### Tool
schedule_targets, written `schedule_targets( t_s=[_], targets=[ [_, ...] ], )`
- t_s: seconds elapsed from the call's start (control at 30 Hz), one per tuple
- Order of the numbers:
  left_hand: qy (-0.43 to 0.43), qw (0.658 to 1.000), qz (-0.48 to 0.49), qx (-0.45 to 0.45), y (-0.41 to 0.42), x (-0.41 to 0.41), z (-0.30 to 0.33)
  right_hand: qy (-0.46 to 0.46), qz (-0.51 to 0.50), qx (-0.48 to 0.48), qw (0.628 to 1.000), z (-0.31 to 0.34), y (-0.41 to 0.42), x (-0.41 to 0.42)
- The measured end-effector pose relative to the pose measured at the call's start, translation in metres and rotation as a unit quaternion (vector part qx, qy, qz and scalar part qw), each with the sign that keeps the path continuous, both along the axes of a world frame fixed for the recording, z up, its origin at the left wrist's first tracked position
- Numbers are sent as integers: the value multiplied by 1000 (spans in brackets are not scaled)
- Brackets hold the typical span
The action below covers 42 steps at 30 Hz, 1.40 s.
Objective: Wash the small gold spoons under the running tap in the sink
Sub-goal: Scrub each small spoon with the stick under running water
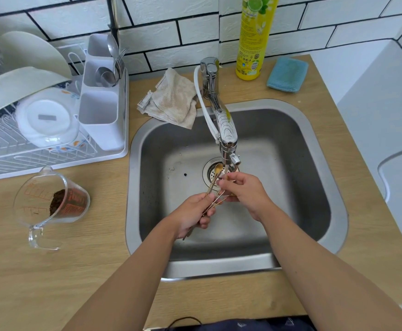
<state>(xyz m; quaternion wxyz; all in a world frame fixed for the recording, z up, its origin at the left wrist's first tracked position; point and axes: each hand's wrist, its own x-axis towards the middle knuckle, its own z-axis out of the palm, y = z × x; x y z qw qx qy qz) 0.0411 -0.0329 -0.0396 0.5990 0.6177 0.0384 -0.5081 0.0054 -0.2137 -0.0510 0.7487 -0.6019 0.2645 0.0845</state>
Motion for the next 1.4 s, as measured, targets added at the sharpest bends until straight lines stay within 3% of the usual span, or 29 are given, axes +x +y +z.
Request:
schedule_targets(
  t_s=[0.17,0.63,1.1,1.4],
  targets=[
    [-20,1000,-22,0,-2,-3,-1,12,-16,33,999,0,4,3],
    [-29,999,-35,12,-2,-3,6,-12,-34,15,999,-2,2,2],
    [33,999,-38,-10,1,-1,3,-29,-3,-20,999,-2,2,1],
    [24,999,-41,-3,0,-1,3,-15,4,-36,999,-2,3,1]
  ],
)
